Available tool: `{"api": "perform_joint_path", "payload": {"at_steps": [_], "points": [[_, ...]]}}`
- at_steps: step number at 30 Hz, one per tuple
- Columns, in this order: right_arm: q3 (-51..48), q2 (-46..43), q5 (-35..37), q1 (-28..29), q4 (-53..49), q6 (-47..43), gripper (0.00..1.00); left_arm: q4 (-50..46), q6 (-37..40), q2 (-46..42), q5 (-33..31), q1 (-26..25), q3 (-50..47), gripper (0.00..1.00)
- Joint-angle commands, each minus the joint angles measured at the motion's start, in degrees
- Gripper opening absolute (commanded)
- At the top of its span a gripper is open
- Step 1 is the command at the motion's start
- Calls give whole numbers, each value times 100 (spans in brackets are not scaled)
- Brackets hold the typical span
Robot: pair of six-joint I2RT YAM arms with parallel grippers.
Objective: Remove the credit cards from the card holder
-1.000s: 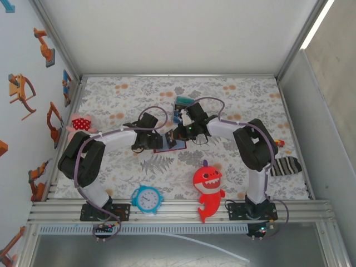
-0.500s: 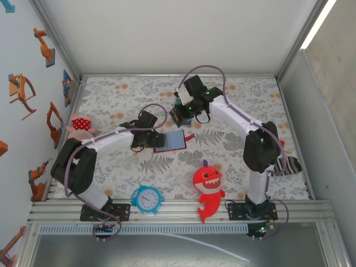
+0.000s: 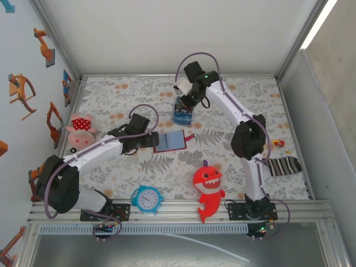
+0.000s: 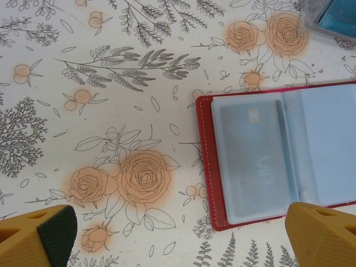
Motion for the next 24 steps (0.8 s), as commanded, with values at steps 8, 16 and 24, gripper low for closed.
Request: {"api": "perform_joint_path", "payload": {"at_steps": [8, 16, 24], "points": [[657, 569, 575, 0, -483, -1263, 0, 639, -130, -1010, -258, 19, -542, 97], [1123, 947, 420, 0, -533, -1504, 0, 644, -199, -1366, -427, 55, -701, 97], [1461, 1295, 403, 0, -714, -1673, 0, 689, -225, -1543, -545, 129, -786, 97]]}}
